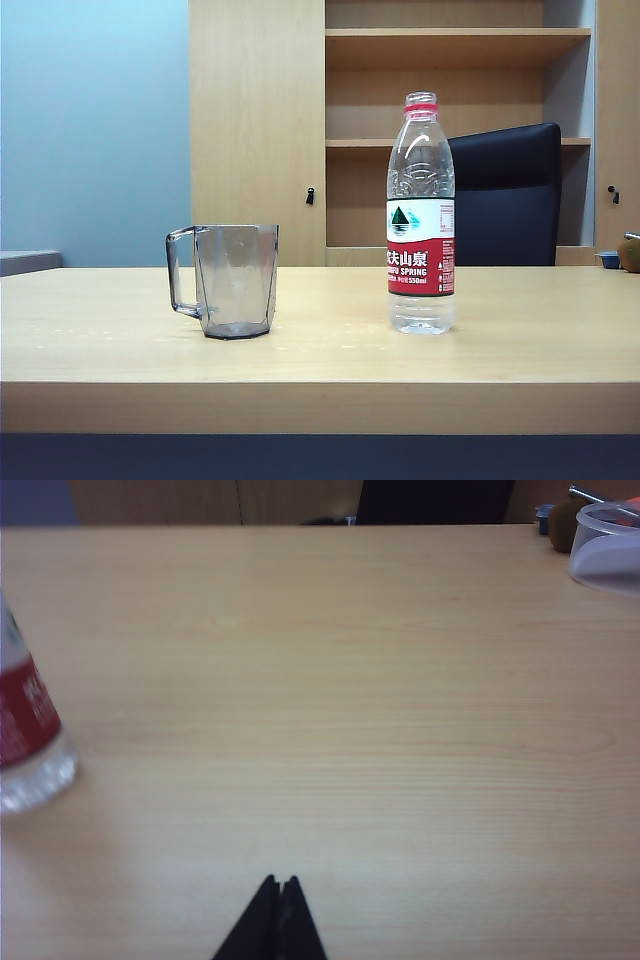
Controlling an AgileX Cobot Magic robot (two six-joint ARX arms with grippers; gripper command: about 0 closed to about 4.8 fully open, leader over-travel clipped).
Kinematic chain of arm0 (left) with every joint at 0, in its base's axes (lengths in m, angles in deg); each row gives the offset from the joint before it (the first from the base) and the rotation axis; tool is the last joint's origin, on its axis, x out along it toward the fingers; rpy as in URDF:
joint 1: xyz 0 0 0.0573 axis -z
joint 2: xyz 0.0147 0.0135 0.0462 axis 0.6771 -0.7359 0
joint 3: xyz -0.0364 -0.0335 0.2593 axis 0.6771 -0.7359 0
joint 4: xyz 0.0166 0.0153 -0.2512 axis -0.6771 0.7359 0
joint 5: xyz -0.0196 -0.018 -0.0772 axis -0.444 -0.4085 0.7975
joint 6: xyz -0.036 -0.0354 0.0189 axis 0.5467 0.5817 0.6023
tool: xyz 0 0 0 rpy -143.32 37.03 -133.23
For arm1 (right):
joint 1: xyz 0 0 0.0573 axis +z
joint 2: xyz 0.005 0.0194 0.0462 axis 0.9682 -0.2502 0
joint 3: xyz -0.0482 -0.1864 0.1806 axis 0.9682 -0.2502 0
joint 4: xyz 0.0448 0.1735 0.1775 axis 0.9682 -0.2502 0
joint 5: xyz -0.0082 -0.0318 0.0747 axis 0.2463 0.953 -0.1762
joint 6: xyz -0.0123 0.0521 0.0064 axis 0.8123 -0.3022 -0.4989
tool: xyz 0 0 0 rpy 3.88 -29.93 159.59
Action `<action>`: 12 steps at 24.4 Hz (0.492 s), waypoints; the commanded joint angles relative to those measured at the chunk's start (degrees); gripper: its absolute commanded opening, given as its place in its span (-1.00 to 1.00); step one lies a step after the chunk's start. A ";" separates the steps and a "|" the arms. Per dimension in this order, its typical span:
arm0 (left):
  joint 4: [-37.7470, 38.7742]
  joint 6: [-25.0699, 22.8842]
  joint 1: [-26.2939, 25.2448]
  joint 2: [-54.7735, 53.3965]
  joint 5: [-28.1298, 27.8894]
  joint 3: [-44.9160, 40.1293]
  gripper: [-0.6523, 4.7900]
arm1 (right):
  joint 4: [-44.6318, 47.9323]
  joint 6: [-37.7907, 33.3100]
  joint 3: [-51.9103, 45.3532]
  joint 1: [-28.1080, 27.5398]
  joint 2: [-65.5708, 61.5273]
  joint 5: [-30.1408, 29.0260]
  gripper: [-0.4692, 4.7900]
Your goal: Pick up the mineral water bottle on the table and pour water into the mug until it's half full.
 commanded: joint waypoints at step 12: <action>-2.91 13.57 0.02 -0.07 10.75 5.35 -0.78 | -7.52 -12.04 13.42 0.11 0.11 -3.37 -0.84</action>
